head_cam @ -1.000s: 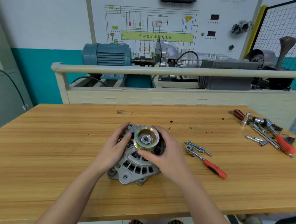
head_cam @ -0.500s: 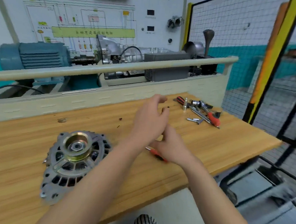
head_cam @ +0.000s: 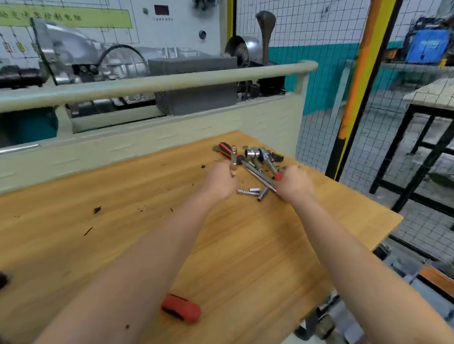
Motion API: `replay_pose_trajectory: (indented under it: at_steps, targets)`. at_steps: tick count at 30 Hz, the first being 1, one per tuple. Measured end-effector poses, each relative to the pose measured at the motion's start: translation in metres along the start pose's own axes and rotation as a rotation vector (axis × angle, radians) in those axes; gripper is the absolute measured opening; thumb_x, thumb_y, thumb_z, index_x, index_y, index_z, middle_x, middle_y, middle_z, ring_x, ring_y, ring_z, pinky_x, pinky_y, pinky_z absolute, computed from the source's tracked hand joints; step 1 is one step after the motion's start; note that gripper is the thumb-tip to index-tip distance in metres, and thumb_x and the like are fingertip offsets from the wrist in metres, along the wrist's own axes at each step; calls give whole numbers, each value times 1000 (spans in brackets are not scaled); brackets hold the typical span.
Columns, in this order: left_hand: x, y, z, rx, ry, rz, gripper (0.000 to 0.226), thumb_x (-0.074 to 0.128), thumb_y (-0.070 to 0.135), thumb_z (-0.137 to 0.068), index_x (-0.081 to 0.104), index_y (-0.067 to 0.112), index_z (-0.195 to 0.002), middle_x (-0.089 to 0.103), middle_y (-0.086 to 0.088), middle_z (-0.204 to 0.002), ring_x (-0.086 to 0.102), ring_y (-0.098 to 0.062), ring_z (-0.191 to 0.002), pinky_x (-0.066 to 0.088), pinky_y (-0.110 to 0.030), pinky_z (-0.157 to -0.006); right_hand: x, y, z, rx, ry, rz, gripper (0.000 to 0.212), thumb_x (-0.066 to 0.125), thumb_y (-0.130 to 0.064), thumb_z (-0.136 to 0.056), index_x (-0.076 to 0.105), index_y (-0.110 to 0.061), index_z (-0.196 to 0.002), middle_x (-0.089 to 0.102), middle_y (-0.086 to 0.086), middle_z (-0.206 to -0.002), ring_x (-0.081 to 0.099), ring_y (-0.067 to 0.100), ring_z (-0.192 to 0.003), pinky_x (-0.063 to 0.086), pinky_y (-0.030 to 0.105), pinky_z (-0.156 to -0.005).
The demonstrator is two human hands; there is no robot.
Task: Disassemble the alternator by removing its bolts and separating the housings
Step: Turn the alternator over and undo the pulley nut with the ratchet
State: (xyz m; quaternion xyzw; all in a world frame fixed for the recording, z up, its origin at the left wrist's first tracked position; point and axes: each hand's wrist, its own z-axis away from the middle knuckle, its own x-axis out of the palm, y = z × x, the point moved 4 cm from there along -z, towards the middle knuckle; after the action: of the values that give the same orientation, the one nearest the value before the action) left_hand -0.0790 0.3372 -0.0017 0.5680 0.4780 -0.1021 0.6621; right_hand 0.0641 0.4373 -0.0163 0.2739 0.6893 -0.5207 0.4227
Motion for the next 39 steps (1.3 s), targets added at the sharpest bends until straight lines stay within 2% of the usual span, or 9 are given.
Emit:
replay_pose_trajectory:
  at_steps: [5,9,18,23,25,27,31,35,39]
  targets:
    - [16,-13,-25,-1,-15,45,31,50,12,-98,54,10,-129,59,-9,-125,51,-15,-88,38,-21,-71,23,2,-23,6,-23,79,9,58,-20,-93,59,-12,-98,58,3,-82,60,26,-85,51,35,-68]
    - [19,-17,-26,16,6,65,29,50,11,-98,54,10,-127,60,-7,-118,46,-1,-68,35,-14,-49,21,6,-23,36,57,81,9,56,-16,-94,63,-11,-98,51,0,-70,58,25,-79,52,35,-68]
    - [-17,15,-4,21,8,118,35,52,20,-99,51,7,-131,57,-10,-130,55,-19,-106,39,-27,-83,-8,10,39,47,250,-136,19,56,-23,-94,65,-7,-99,61,4,-77,60,26,-74,47,33,-63]
    - [-83,49,39,25,145,313,71,72,22,-86,34,14,-145,56,-10,-126,61,-23,-101,52,-35,-84,-49,-21,111,-168,362,-342,22,67,-30,-88,70,-20,-107,68,3,-83,63,29,-81,36,27,-64]
    - [-123,55,69,72,284,255,77,79,23,-79,36,13,-143,51,-9,-136,55,-27,-117,48,-41,-96,-61,-42,143,-278,368,-404,30,72,-29,-84,70,-22,-113,72,3,-93,64,28,-89,35,25,-68]
    - [-166,55,105,112,430,86,63,79,23,-79,49,9,-132,56,-8,-131,54,-25,-118,45,-35,-99,-67,-61,173,-354,353,-449,37,74,-31,-81,69,-25,-117,73,1,-101,64,26,-95,34,24,-71]
    - [-231,28,182,55,409,-337,24,71,18,-86,60,6,-104,61,-6,-96,56,-20,-84,45,-32,-73,-71,-96,239,-571,342,-502,36,79,-28,-77,71,-23,-112,73,-4,-98,63,16,-86,36,22,-66]
    - [-264,-17,250,-63,353,-226,10,62,11,-90,55,5,-90,53,-8,-82,51,-24,-78,42,-35,-64,-72,-130,290,-762,253,-451,31,80,-24,-75,70,-23,-104,71,-3,-94,64,22,-86,46,32,-72]
    - [-277,-48,300,-117,473,7,20,61,11,-90,57,-3,-103,52,-11,-88,49,-21,-78,40,-30,-64,-60,-179,318,-816,-235,-429,36,74,-13,-79,56,-30,-106,58,-9,-86,57,12,-70,46,28,-61]
